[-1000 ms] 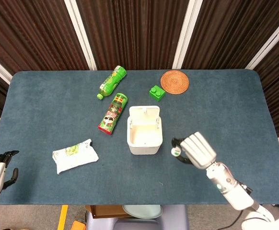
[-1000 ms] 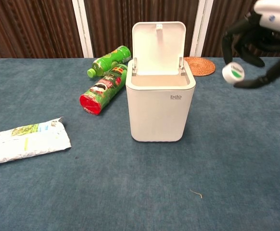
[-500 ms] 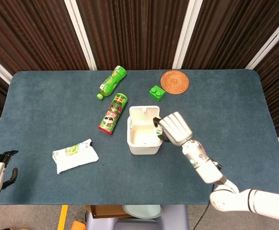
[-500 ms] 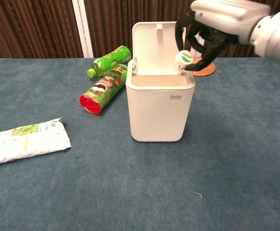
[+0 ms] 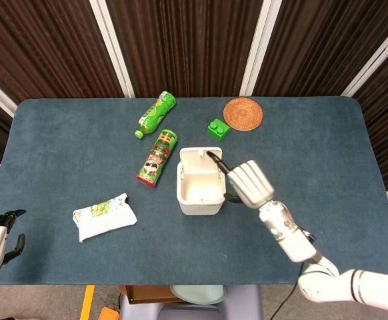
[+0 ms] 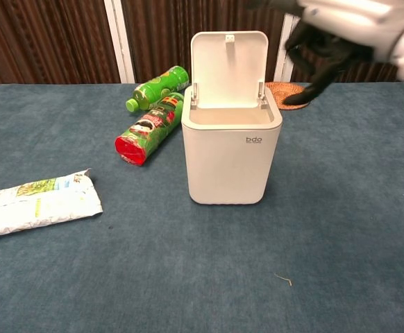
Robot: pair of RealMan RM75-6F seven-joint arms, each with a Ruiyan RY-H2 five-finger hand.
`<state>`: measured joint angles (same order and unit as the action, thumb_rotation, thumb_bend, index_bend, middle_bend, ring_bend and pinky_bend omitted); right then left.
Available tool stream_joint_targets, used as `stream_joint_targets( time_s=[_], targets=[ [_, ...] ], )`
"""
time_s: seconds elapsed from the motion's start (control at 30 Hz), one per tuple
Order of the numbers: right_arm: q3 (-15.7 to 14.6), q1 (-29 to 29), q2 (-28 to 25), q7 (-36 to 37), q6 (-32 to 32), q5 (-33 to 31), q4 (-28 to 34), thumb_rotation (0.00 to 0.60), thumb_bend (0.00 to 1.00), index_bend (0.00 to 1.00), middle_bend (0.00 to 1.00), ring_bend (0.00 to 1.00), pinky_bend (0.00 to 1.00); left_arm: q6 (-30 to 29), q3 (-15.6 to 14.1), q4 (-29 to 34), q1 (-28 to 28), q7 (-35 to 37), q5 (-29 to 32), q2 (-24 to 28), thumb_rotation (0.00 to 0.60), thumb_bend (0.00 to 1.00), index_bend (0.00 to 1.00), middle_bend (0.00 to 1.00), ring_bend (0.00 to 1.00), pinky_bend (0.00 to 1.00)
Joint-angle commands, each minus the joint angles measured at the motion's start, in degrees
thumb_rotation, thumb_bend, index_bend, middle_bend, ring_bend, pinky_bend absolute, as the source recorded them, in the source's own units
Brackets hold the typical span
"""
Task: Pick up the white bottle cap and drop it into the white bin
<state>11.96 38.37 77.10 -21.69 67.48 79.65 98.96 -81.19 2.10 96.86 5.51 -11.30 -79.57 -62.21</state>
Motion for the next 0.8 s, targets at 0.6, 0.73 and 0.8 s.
stream_joint_targets(
  time_s=[0.6,0.73,0.8],
  targets=[
    [-10.96,-27.97,-1.73,17.07,28.83,8.91,-23.25,0.6,0.08,0.39,0.45,0.39,0.56,-1.41,0.16,0.18,-0.4,-1.45,-0.32,-0.34,0.6,0.5,0.24,0.28,0.29,0.4],
    [-11.76,-26.34,-1.58,19.56,22.86,8.94,-25.47,0.6,0.08,0.27,0.29,0.19,0.3,-0.98,0.05,0.07,-0.18,-1.37,-0.5,-0.42,0.6,0.5,0.24,0.28,0.29,0.41],
    [-11.89,-25.79,-1.26,18.98,20.38,8.53,-26.28,0.6,0.08,0.21,0.22,0.12,0.21,-0.88,-0.03,0.02,-0.12,-1.2,-0.73,-0.39,0.6,0.5,0.24,0.28,0.29,0.41]
  ],
)
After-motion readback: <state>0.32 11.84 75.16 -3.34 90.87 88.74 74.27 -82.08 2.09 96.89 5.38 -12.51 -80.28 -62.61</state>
